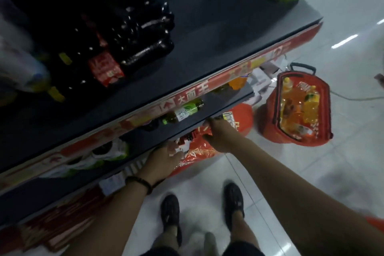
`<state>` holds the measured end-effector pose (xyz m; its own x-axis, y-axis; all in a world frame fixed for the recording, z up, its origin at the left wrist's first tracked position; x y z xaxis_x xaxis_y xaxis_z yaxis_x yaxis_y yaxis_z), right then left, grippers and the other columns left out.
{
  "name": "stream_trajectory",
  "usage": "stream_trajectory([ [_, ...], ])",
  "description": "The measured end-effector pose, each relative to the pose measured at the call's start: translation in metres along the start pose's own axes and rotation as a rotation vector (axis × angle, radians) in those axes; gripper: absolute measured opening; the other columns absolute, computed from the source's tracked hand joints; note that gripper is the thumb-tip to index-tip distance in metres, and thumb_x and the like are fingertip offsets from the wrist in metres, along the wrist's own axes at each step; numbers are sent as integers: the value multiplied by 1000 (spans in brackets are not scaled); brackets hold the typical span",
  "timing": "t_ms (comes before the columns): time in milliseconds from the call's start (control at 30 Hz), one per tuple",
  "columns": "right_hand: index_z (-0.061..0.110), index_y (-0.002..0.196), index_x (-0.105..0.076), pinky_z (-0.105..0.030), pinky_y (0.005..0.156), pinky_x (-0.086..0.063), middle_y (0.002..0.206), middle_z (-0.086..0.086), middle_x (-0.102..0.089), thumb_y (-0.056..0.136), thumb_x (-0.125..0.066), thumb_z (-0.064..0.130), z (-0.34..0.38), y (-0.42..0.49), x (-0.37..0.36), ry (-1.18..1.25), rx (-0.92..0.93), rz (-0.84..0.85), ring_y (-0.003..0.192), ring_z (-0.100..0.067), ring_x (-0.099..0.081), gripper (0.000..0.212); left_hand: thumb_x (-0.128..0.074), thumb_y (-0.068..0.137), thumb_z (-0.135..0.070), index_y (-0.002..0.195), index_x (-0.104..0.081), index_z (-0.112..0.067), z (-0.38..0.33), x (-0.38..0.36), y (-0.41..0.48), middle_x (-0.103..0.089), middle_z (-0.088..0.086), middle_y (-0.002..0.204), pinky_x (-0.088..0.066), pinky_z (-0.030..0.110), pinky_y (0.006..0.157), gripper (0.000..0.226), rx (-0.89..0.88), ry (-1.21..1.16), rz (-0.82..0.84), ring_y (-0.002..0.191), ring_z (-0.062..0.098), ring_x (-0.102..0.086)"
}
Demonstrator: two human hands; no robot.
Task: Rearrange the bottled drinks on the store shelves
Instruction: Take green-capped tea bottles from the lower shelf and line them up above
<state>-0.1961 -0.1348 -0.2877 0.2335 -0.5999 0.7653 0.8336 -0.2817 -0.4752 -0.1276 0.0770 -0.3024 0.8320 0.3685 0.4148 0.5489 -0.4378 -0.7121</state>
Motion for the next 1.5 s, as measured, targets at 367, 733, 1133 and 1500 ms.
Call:
stream_trajectory([
  [367, 13, 150, -45, -51, 123, -37, 157, -14, -45, 97, -65, 13, -62, 191, -67, -331, 368, -146, 148, -34, -40, 58, -63, 105, -30, 147, -50, -15, -1, -89, 154, -63, 8, 139, -60, 37, 93, 47, 133, -692, -287, 123, 25, -66],
  [733, 14, 132, -55, -32, 84, -48, 128, -8, -59, 104, -60, 43, -80, 194, -98, -227, 308, 119, 110, -23, -59, 41, -62, 101, -51, 127, -68, -14, 12, -114, 202, -74, 10, 127, -58, 39, 99, 45, 62, -1074, -332, 119, 22, -70],
  [1133, 15, 147, -47, -46, 108, -47, 145, -12, -50, 101, -62, 30, -61, 232, -60, -288, 449, -309, 135, -31, -47, 51, -88, 63, -67, 136, -53, -38, 43, -120, 163, -66, 5, 131, -56, 54, 97, 86, 18, -1183, -491, 115, 29, -68],
  [1500, 21, 157, -32, -51, 107, -50, 151, -17, -46, 90, -80, 43, -35, 245, -93, -466, 374, -4, 137, -37, -49, 85, -91, 36, -82, 124, -59, -49, 70, -129, 143, -71, 1, 130, -50, 64, 106, 99, 35, -1268, -474, 118, 34, -70],
])
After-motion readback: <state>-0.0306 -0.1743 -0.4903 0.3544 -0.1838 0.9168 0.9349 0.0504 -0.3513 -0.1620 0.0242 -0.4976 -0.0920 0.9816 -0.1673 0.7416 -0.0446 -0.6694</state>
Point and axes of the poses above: each hand's wrist, its own y-axis towards the middle knuckle, its own x-axis out of the back of the hand, z = x × y, the point moved 2 cm from there along y, towards the middle knuckle
